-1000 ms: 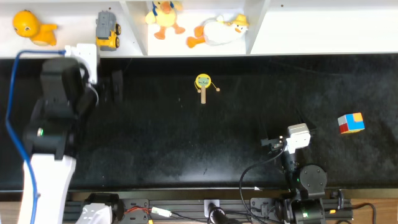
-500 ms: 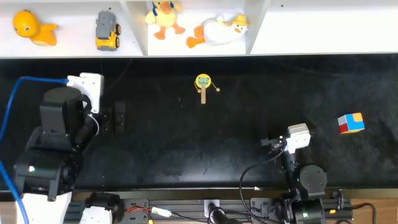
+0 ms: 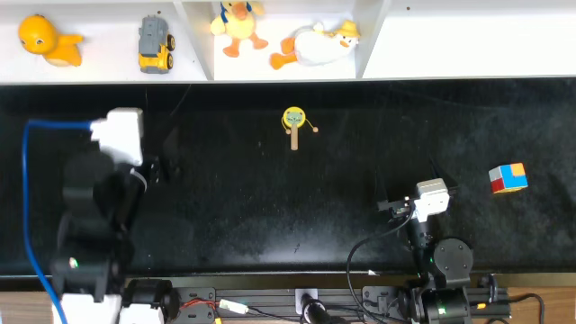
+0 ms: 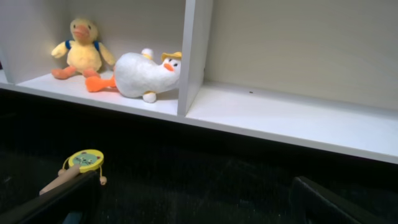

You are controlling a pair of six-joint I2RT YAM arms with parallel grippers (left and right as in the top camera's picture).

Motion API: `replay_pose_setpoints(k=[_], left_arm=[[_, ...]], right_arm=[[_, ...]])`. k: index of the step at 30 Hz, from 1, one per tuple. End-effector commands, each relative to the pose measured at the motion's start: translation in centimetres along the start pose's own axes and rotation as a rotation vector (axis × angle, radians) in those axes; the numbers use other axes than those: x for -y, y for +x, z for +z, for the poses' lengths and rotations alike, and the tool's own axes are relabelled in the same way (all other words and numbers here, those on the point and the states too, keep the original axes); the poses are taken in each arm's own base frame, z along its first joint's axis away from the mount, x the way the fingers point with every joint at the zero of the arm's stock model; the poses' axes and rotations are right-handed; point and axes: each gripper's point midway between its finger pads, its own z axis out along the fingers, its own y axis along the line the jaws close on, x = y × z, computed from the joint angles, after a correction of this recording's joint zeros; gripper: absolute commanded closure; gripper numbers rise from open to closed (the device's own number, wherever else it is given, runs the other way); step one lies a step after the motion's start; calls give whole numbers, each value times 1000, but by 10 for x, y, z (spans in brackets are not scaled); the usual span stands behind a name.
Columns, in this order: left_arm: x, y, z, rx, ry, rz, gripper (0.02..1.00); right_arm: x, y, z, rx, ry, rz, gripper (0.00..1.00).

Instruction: Store Toys

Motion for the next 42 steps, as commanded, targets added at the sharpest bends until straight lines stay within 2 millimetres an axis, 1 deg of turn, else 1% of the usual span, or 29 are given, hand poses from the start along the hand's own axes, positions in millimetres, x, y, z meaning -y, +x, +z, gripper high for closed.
replay_pose_setpoints(k=[1, 5, 7, 10, 15, 19, 22, 26, 30, 42], left_arm=[[-8, 32, -7, 69, 10, -114, 20], [-17, 54, -15, 123, -15, -181, 20], [-19, 57, -15, 166, -22, -182, 20], [-24, 60, -11, 244, -40, -180, 20], [-26, 68, -3, 341, -38, -174, 20], [-26, 76, -3, 379, -34, -171, 23], [-26, 85, -1, 345, -33, -173, 23], [-27, 84, -2, 354, -39, -162, 20], [-23, 83, -2, 354, -23, -158, 20], [-23, 84, -2, 353, -23, -159, 20]], right_arm=[[-3, 3, 0, 1, -12, 4, 5], [-3, 3, 0, 1, -12, 4, 5], [-3, 3, 0, 1, -12, 4, 7], [-3, 3, 0, 2, -12, 4, 7], [-3, 3, 0, 1, -12, 4, 5], [-3, 3, 0, 1, -12, 4, 5], [-3, 3, 0, 1, -11, 4, 3], [-3, 3, 0, 1, -12, 4, 5], [-3, 3, 0, 1, -12, 4, 5], [-3, 3, 0, 1, -12, 4, 5]])
